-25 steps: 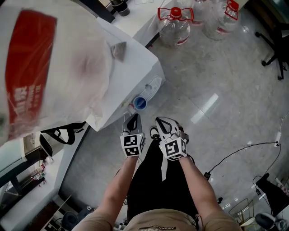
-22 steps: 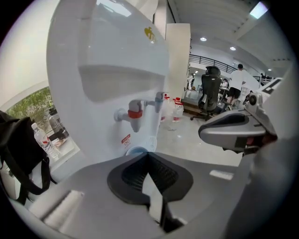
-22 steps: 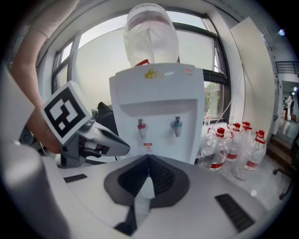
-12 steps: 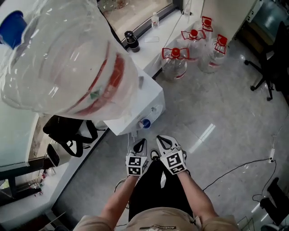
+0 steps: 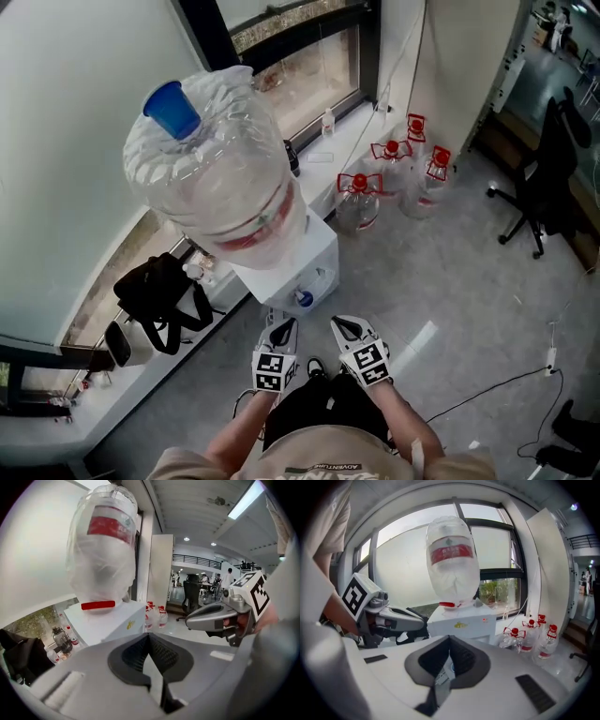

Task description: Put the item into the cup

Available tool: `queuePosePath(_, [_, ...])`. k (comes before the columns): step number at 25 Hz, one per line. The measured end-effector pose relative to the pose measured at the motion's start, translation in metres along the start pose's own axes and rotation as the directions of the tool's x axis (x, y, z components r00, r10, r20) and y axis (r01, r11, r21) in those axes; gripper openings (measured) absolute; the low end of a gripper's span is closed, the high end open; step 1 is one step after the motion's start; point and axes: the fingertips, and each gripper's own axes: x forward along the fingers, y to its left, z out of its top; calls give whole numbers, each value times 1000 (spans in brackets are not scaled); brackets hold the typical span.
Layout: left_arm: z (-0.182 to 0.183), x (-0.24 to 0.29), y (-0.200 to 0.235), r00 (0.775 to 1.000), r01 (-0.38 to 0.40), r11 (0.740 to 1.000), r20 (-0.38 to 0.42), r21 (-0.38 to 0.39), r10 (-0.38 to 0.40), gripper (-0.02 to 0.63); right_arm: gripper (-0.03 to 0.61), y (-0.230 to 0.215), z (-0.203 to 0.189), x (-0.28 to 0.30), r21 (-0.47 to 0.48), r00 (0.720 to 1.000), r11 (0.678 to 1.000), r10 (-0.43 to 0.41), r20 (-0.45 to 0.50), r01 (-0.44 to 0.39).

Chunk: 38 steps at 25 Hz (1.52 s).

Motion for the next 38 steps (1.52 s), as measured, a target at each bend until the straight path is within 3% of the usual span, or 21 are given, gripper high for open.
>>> queuePosePath(6, [41, -30, 8, 997, -35, 999, 73, 0, 35, 8, 11, 15, 37, -23, -4, 1000, 1000, 12, 24, -12])
queuePosePath(12, [107, -55, 11, 982, -61, 997, 179, 38, 53, 8, 12, 20, 110, -42, -84, 993, 996, 11, 115, -2])
queuePosePath(17, [167, -81, 22, 956, -93, 993, 285, 78, 67, 8, 11, 23, 168, -54, -157, 979, 987, 1, 204, 32])
queuePosePath(23, [210, -106, 31, 920, -126, 991, 378, 40, 101, 8, 12, 24, 215, -78, -153, 964, 988, 16, 264, 25])
queuePosePath(29, [262, -129, 28, 880, -148, 984, 467, 100, 85, 8, 11, 16, 267, -96, -189, 934, 979, -4, 357, 76])
queuePosePath(33, [288, -142, 25, 850, -223, 955, 518, 194, 94, 8, 11, 9, 285, -106, -190, 910, 975, -25, 414, 113])
queuePosePath(38, [302, -147, 21, 840, -202, 962, 537, 183, 74, 8, 11, 4, 294, -110, -177, 893, 974, -49, 448, 142])
